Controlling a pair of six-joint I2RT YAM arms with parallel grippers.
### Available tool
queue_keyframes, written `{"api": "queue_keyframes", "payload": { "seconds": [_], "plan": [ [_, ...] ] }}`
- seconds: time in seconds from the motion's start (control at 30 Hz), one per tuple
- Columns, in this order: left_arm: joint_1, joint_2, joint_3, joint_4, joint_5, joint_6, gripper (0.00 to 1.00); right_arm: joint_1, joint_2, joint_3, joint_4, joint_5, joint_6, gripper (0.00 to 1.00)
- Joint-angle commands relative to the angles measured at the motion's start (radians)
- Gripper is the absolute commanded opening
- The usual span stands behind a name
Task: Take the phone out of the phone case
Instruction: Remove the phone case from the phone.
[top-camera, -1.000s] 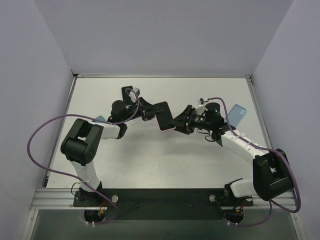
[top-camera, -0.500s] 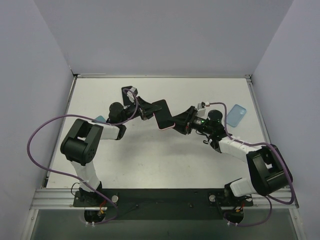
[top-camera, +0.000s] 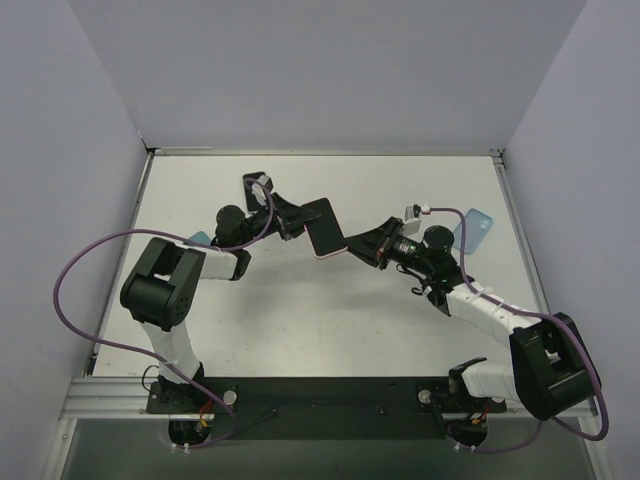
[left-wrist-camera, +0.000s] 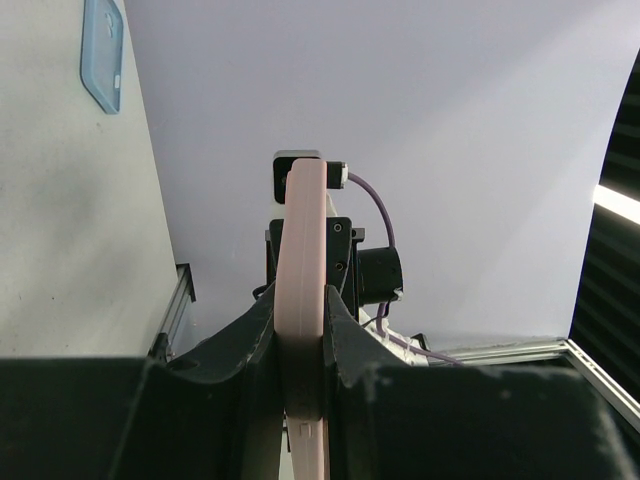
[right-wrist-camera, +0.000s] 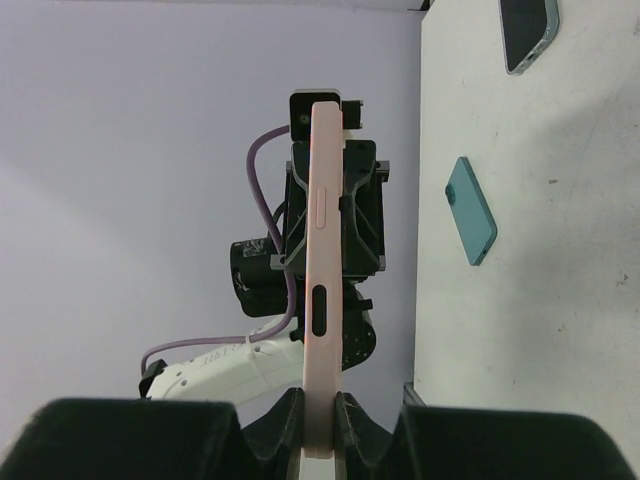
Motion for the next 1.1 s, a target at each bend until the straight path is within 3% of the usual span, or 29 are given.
{"api": "queue_keyframes", "payload": {
  "seconds": [0.0,0.13,0.23,0.33,0.8,1.07],
  "plan": [
    [0.026,-0.041,0.019,0.138,-0.035,-0.026,0.00,0.025,-0.033,0.031,-0.005,-0.008,-0.051,0.07],
    [0.034,-0.058,0.005,0.135,-0.043,-0.024,0.00,0.031,-0.028,0.029,0.009,-0.001,-0.039,0.06],
    [0.039,-0.073,0.000,0.139,-0.049,-0.031,0.00,0.032,-0.014,0.020,0.066,0.004,0.012,0.00],
    [0.037,-0.082,0.008,0.239,-0.070,-0.089,0.00,0.029,0.004,0.008,0.138,0.030,0.102,0.00],
    [0.017,-0.214,0.183,0.373,-0.251,-0.149,0.00,0.075,0.222,0.172,0.731,0.139,0.569,0.00],
    [-0.009,-0.269,0.278,0.310,-0.312,-0.123,0.00,0.156,0.282,0.189,0.728,0.171,0.560,0.00]
  ]
}}
